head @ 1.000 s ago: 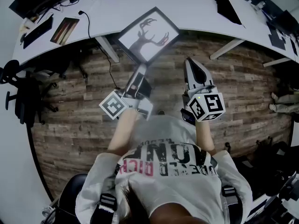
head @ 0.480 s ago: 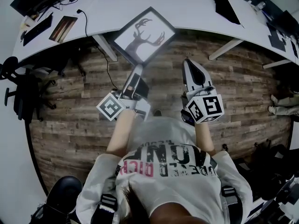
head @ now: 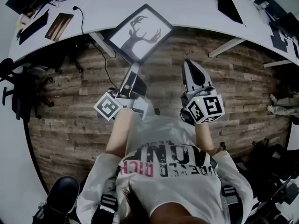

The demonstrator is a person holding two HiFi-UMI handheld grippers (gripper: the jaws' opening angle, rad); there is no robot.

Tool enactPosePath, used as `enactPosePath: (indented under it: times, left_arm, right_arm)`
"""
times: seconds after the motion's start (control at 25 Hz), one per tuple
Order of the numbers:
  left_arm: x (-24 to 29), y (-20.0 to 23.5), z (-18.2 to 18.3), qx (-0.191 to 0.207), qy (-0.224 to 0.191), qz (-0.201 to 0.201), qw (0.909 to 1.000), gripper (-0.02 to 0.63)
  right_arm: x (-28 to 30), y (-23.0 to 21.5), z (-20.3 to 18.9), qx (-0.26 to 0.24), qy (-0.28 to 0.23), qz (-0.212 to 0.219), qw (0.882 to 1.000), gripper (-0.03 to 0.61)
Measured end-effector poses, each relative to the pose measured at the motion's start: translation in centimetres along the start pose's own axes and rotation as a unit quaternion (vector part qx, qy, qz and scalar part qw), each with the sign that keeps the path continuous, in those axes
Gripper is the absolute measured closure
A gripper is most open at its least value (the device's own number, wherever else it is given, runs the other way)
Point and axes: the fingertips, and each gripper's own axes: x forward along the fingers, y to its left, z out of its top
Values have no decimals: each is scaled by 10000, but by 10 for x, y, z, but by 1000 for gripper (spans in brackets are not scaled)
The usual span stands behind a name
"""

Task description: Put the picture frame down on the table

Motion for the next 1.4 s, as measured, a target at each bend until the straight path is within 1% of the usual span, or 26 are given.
enactPosePath:
  times: [0.2, 0.44, 0.52, 0.68, 0.84, 1.04, 1.2, 1.4]
  left_arm:
    - [29, 14, 28, -2, 85, -63, 9999, 545]
    - [78, 31, 78, 25, 265, -65, 9996, 545]
    - [87, 36, 90, 41, 332, -89, 9994, 545]
    - [101, 45, 105, 107, 479, -150, 9987, 545]
    - [124, 60, 122, 45, 573, -97, 9983, 545]
    - [141, 76, 133, -104, 554, 11, 9984, 545]
    - [156, 87, 139, -102, 532, 61, 9985, 545]
    - [179, 102, 149, -81, 400, 132, 9991, 545]
  right_arm:
    - [38, -9, 2, 30, 33, -71, 10000, 577]
    - [108, -13, 22, 42, -69, -126, 9999, 577]
    - [122, -12, 24, 47, -125, -160, 9998, 577]
    - [140, -12, 23, 52, -196, -256, 9995, 577]
    - [165, -19, 25, 80, -144, -342, 9993, 577]
    - [186, -27, 21, 144, -47, -370, 9992, 577]
    - [203, -38, 17, 191, 30, -350, 9992, 577]
    - [233, -57, 15, 243, 84, -204, 9995, 577]
